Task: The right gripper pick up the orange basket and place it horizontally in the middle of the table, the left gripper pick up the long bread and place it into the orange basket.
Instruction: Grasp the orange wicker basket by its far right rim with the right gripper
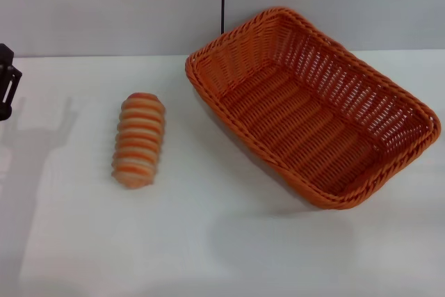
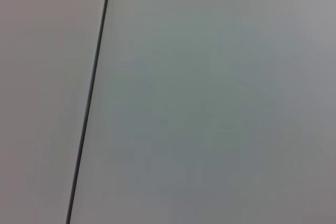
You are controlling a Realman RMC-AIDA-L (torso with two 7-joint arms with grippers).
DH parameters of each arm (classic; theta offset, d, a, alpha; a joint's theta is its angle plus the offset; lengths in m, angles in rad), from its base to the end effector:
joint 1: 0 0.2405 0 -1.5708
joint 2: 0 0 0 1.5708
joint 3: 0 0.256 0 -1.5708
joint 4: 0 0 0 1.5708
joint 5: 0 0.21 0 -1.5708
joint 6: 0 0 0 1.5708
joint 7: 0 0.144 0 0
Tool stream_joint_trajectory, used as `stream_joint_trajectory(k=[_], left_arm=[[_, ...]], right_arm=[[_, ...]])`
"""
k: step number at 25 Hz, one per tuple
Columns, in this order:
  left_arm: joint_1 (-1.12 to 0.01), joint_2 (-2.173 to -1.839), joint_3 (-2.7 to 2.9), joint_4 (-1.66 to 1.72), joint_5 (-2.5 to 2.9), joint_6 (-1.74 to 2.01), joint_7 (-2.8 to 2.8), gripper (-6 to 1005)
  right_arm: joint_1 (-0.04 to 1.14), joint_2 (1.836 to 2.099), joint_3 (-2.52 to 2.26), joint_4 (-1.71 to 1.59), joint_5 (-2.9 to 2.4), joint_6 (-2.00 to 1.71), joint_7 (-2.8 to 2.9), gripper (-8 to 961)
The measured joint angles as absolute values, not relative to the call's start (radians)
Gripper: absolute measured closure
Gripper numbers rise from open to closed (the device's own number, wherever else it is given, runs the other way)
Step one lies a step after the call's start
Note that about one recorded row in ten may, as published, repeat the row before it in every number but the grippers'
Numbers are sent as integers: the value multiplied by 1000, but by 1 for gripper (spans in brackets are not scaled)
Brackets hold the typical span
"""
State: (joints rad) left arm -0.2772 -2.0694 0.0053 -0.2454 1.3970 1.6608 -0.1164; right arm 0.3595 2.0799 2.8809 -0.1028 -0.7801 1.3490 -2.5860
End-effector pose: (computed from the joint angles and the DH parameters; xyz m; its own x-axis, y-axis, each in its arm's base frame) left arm -0.3329 0.2414 0.0022 0.6063 -0.2829 0.7432 0.7635 -0.0544 -0.6435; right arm 0.3950 0.2710 0.0342 0.3149 0.2082 -0.9260 -0.9361 0.2293 -0.2668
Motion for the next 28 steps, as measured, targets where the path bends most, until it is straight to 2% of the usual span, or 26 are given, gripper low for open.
stream_joint_trajectory(k=[12, 22, 26, 27, 28], left_arm=[[-282, -2068, 27, -224, 1401, 1701, -135, 140], [-270, -2066, 40, -206, 1399, 1714, -218, 140], [-267, -2066, 43, -203, 1400, 1704, -220, 140], [-264, -2066, 44, -203, 1400, 1703, -221, 140], [-262, -2066, 44, -203, 1400, 1702, -221, 140]], right_arm=[[359, 2074, 2859, -91, -778, 1349, -2530, 543], [258, 2070, 2542, 140, -801, 1397, -2285, 545], [202, 2051, 2444, 260, -804, 1479, -2154, 544], [190, 2042, 2423, 290, -807, 1497, -2111, 544], [169, 2017, 2392, 346, -817, 1530, -2023, 544]])
